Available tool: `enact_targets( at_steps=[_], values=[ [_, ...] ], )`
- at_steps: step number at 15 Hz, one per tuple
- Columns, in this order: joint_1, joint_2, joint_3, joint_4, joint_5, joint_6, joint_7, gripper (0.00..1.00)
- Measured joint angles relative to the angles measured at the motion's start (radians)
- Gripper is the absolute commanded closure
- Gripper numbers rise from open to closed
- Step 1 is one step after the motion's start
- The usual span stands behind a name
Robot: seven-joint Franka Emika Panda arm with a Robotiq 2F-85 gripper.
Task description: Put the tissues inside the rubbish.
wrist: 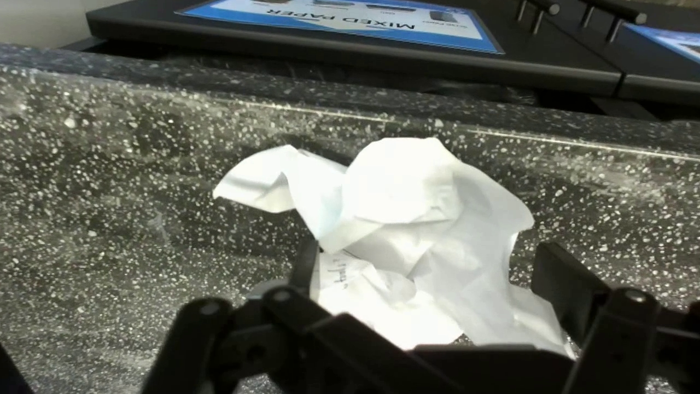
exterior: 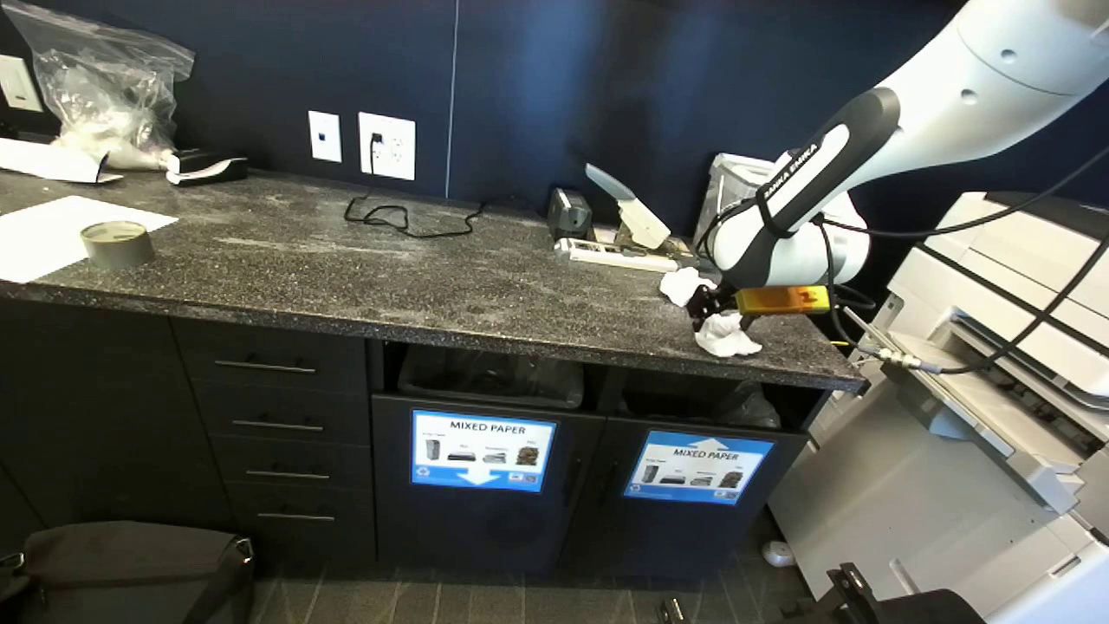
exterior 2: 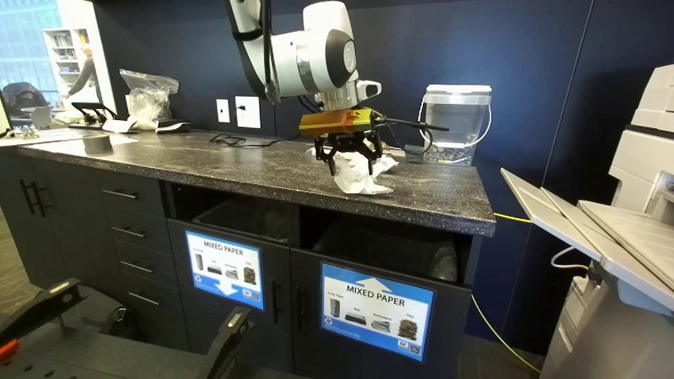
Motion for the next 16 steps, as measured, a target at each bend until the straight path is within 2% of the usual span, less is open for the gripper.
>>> enact_targets(
  at_steps=[13, 14, 15, 16],
  values=[
    [0.004, 0.123, -0.015, 0.082, -0.004, 0.015, -0.013, 0.00],
    [0.004, 0.127, -0.015, 0.086, -0.004, 0.015, -0.013, 0.25],
    [0.005, 0.131, -0.016, 0.090, -0.004, 0.015, -0.014, 0.25],
    [0.004, 0.134, -0.016, 0.093, -0.004, 0.014, -0.015, 0.32]
  ],
)
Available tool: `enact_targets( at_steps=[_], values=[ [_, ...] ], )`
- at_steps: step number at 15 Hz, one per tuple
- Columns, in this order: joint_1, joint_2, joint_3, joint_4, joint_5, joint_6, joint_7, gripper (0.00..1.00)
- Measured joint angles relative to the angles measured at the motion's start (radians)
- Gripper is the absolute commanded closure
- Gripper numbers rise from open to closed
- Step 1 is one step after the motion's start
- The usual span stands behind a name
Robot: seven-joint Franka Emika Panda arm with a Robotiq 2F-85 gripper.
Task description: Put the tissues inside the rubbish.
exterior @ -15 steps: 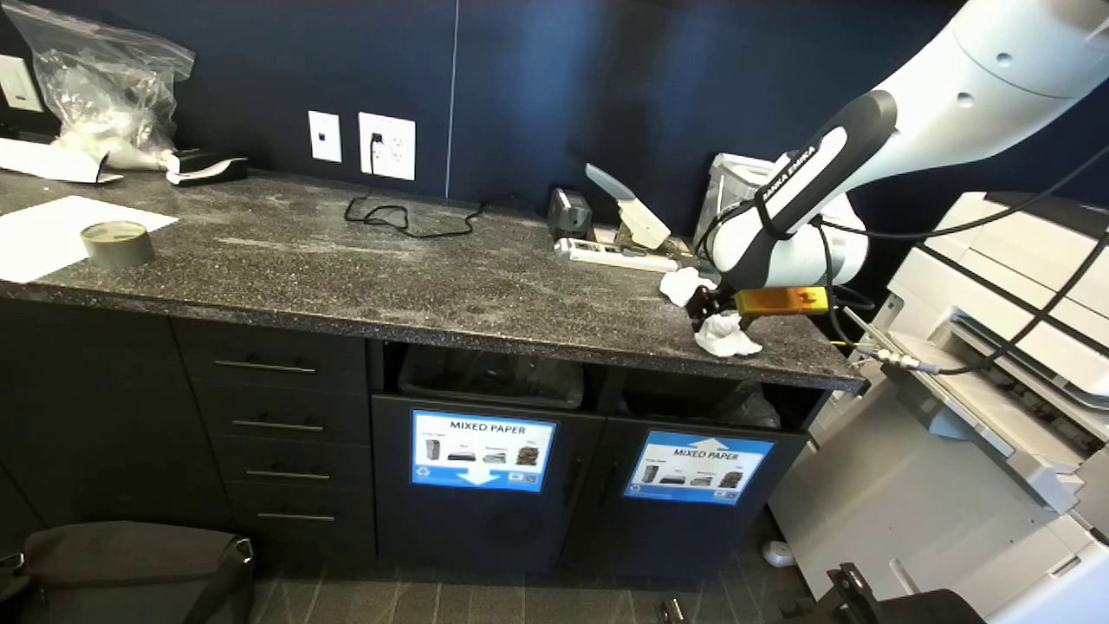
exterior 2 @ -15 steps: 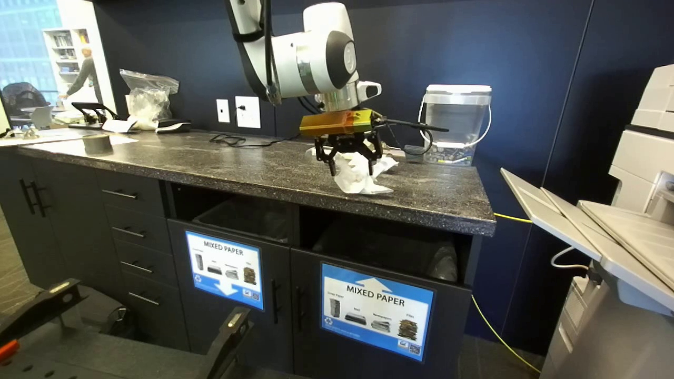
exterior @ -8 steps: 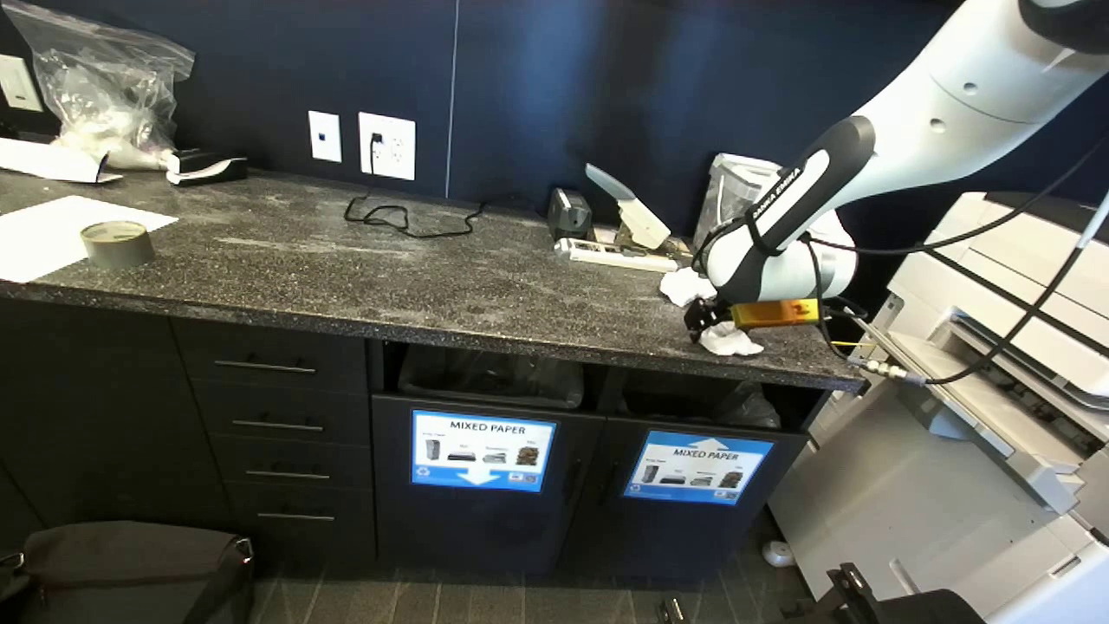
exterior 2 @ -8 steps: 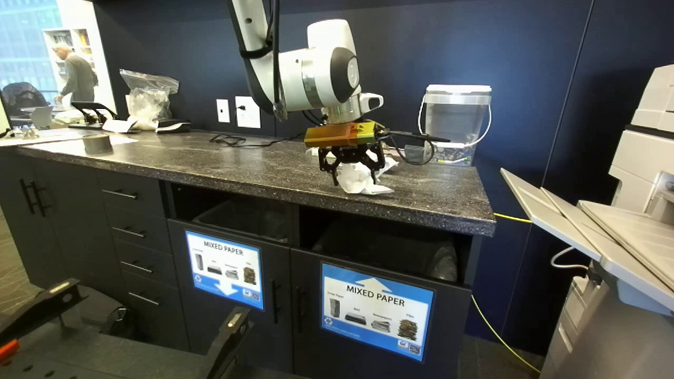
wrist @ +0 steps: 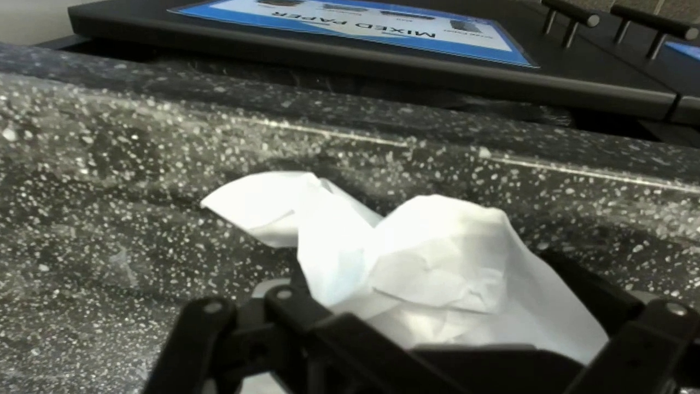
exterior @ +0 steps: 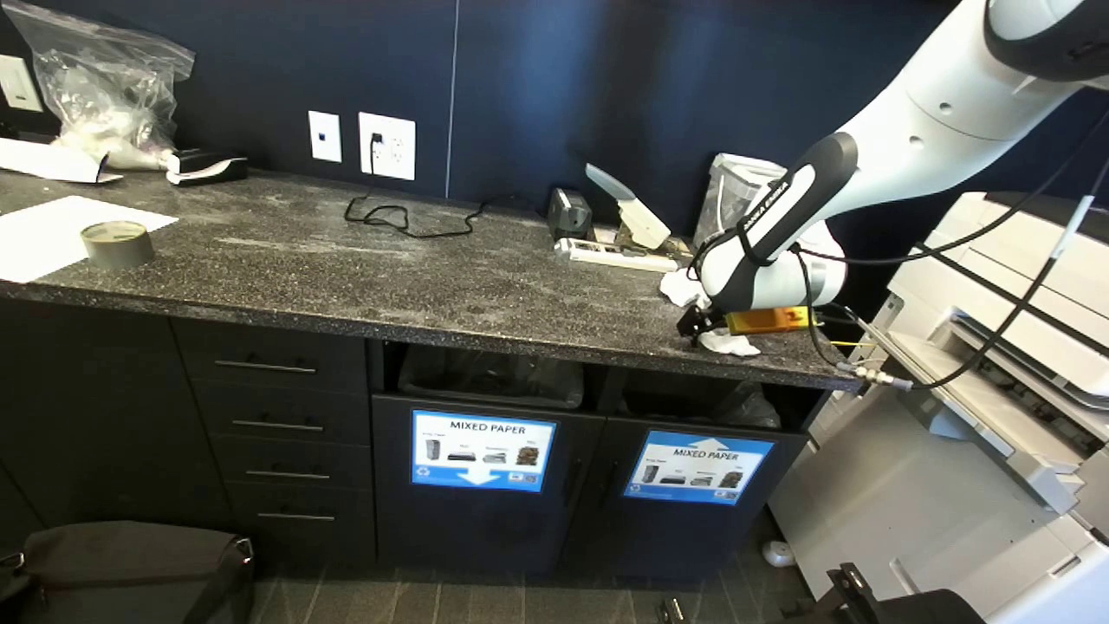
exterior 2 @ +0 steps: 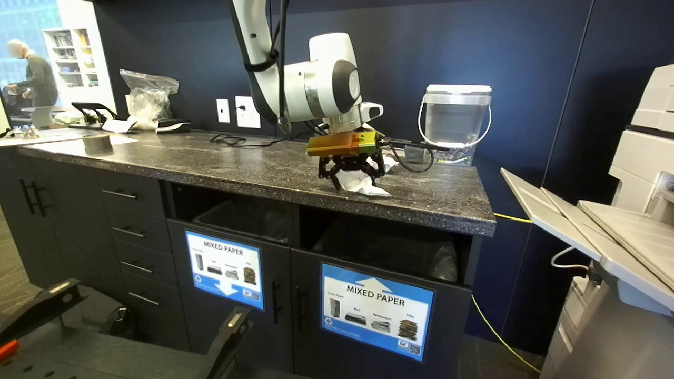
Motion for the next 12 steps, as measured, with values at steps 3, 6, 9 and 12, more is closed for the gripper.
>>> enact_targets(
  at_steps=[3, 6, 9, 12],
  values=[
    [0.000, 0.005, -0.002, 0.013, 0.000, -0.006, -0.007, 0.55],
    [0.000, 0.005, -0.015, 0.030, -0.003, -0.036, -0.023, 0.78],
    [-0.001, 0.005, -0.021, 0.053, -0.026, -0.099, -0.047, 0.91],
    [-0.001, 0.004, -0.012, 0.071, -0.049, -0.193, -0.094, 0.91]
  ],
)
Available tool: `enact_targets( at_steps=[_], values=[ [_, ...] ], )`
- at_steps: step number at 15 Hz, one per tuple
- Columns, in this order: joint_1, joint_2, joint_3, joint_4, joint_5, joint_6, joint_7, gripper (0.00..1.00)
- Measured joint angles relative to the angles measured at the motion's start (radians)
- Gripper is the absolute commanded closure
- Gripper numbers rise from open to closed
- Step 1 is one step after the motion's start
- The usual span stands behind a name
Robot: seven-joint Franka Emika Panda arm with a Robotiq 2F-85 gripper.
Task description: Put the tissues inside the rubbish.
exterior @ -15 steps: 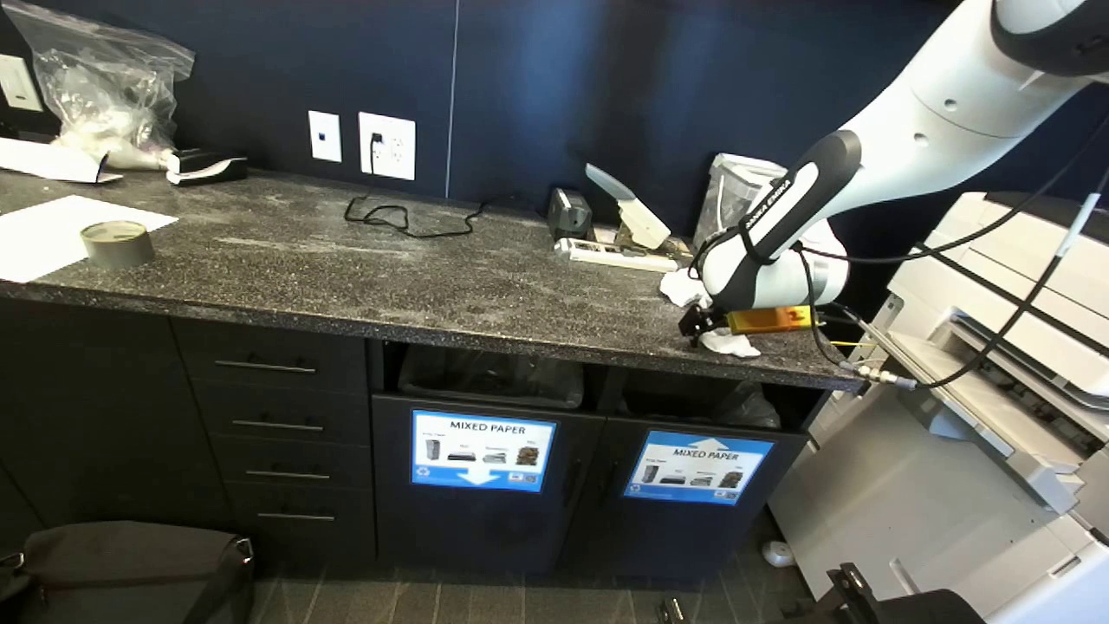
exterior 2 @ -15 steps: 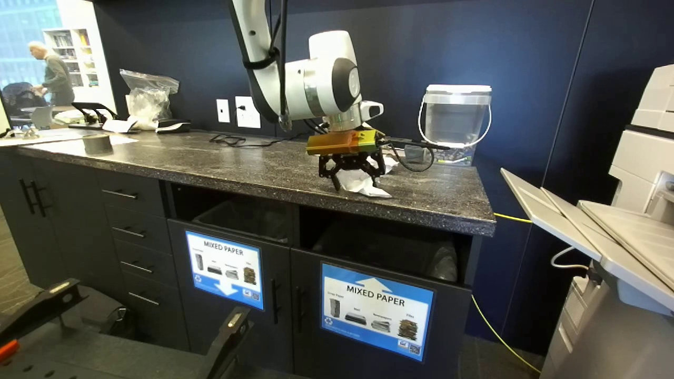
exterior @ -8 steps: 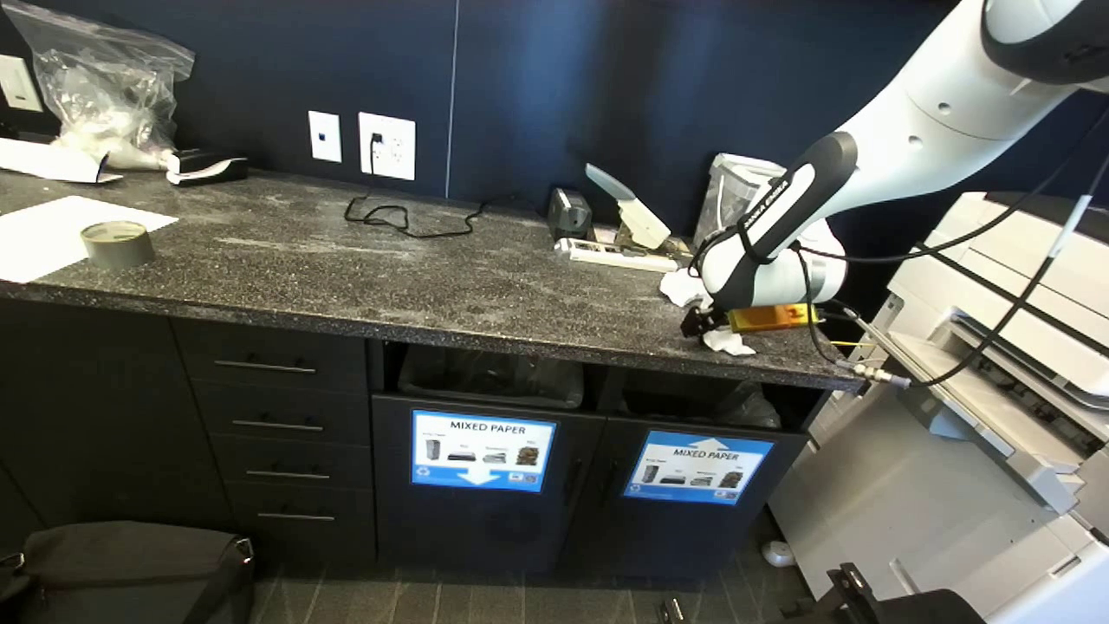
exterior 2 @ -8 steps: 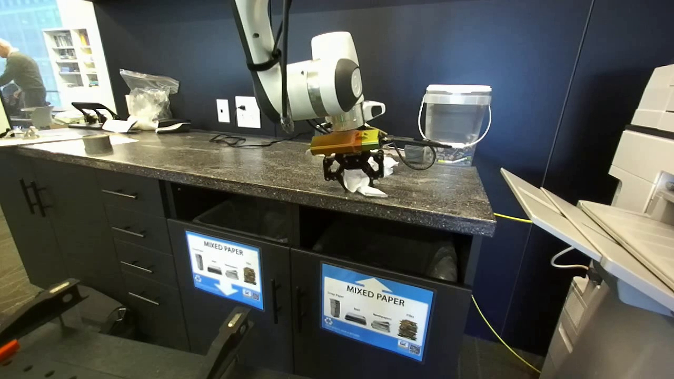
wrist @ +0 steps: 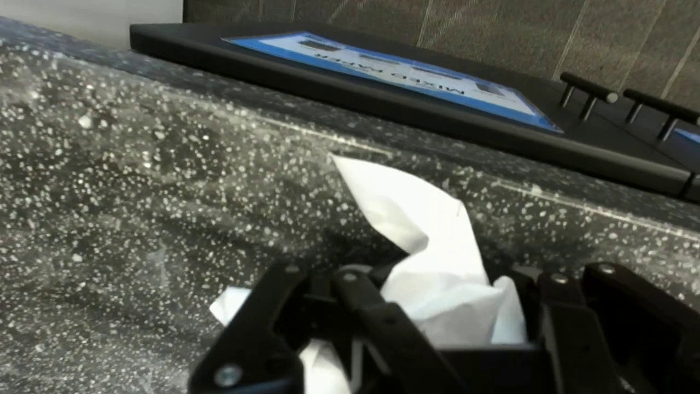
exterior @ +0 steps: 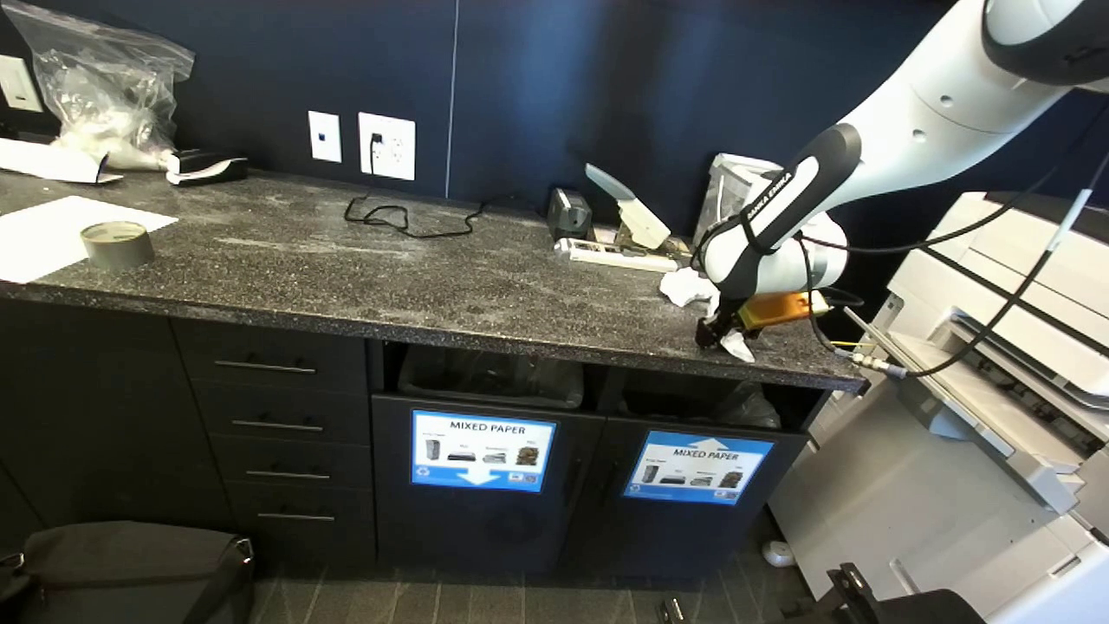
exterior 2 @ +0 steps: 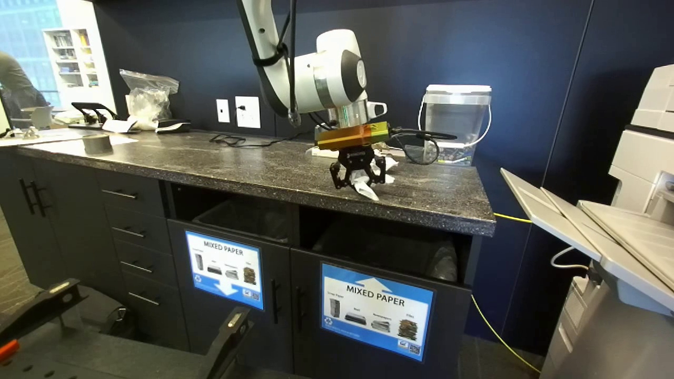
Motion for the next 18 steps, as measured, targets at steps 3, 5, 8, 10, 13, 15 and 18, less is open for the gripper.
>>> enact_targets(
  at_steps=[3, 5, 8, 10, 13, 15, 18],
  values=[
    [0.000, -0.010, 0.014, 0.006, -0.032, -0.083, -0.049, 0.88],
    [0.000, -0.018, 0.023, 0.004, -0.051, -0.127, -0.074, 0.89],
    [0.001, -0.039, 0.031, -0.015, -0.074, -0.172, -0.098, 0.89],
    [0.001, -0.062, 0.031, -0.050, -0.093, -0.183, -0.101, 0.89],
    [-0.001, -0.111, 0.030, -0.134, -0.103, -0.167, -0.100, 0.89],
    [-0.007, -0.150, 0.030, -0.207, -0.103, -0.131, -0.097, 0.89],
    [-0.020, -0.204, 0.030, -0.326, -0.103, -0.073, -0.097, 0.89]
  ],
)
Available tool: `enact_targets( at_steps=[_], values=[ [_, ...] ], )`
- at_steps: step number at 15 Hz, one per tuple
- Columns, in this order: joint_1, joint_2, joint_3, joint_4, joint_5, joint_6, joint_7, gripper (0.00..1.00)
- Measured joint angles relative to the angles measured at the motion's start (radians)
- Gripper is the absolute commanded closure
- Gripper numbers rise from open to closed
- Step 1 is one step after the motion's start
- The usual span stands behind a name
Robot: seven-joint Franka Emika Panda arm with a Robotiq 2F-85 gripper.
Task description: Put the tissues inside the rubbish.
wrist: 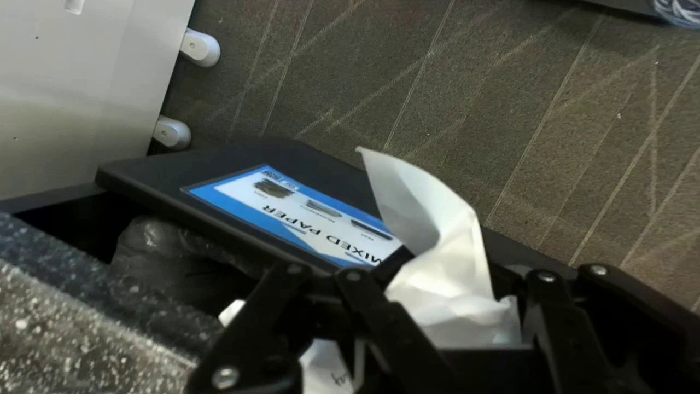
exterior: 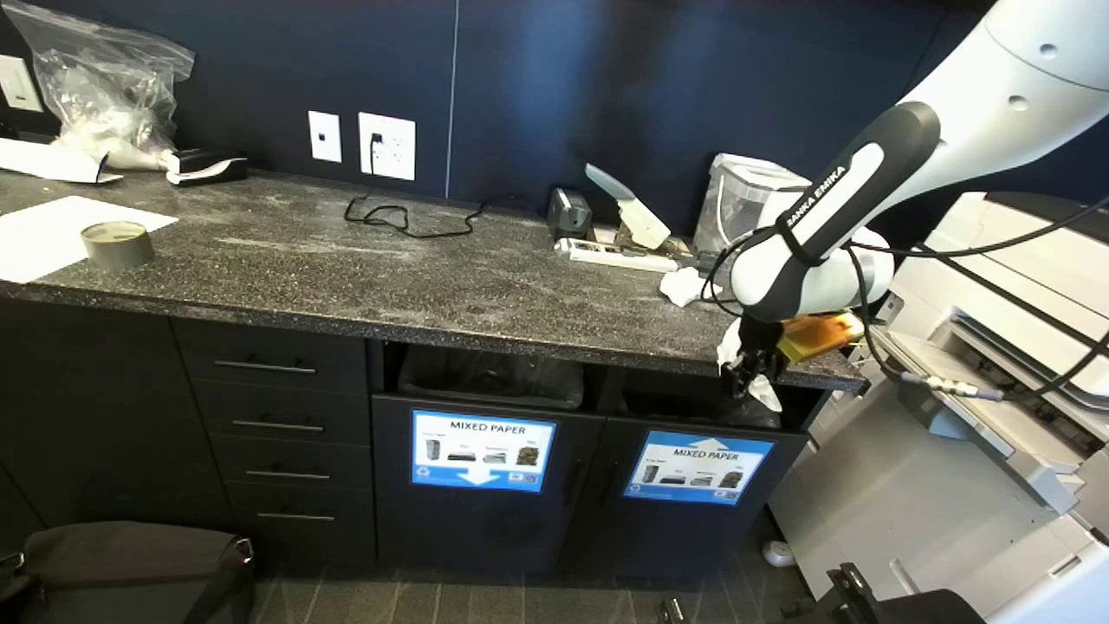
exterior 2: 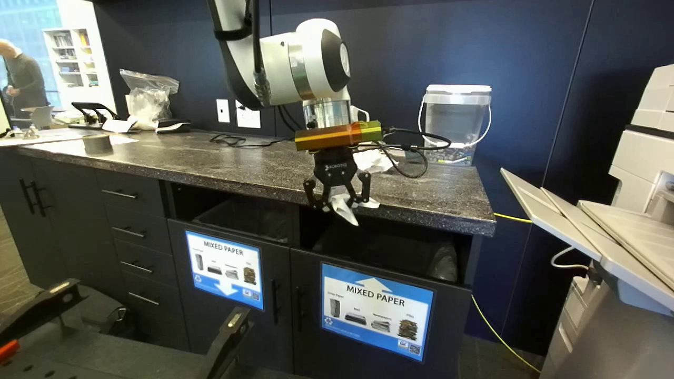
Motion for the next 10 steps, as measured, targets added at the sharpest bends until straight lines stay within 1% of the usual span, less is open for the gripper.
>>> enact_targets(
  at_steps=[5, 8, 10],
  values=[
    [-0.007, -0.056, -0.005, -0.172, -0.003, 0.097, -0.001, 0.89],
    [-0.007, -0.037, -0.002, -0.232, -0.003, 0.152, -0.002, 0.89],
    [-0.007, 0.006, 0.001, -0.240, -0.003, 0.188, 0.000, 0.89]
  ],
)
